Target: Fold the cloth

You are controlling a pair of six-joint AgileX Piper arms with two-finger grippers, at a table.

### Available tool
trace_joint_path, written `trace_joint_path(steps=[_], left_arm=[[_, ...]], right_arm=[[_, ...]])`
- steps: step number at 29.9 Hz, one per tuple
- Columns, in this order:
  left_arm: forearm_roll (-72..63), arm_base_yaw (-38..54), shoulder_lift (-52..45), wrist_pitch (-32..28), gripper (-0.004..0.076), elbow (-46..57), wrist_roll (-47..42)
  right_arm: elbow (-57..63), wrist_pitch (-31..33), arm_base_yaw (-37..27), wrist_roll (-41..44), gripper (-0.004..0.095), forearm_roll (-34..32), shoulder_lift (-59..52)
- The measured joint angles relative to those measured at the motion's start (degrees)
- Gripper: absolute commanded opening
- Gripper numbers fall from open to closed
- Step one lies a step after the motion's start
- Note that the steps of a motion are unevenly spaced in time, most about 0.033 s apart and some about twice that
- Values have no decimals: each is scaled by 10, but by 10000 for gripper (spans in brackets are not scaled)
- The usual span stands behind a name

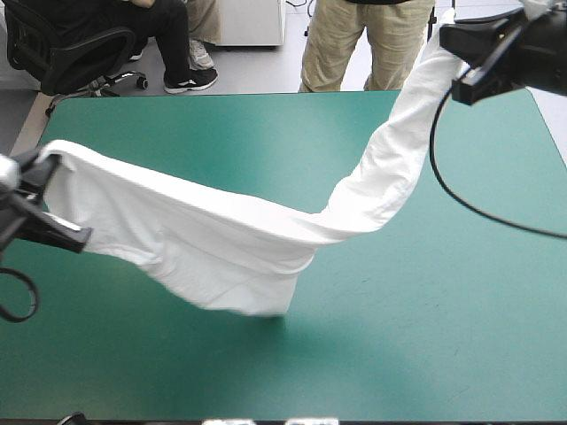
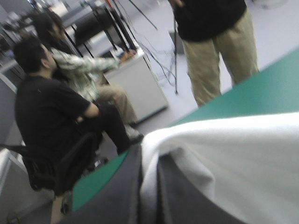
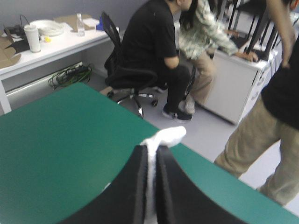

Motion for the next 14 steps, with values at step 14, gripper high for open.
trace_joint_path(steps=[14], left_arm=[[-18, 0, 63, 65, -9, -341, 63]], right_arm=[[109, -15, 0, 78, -12, -133, -292]])
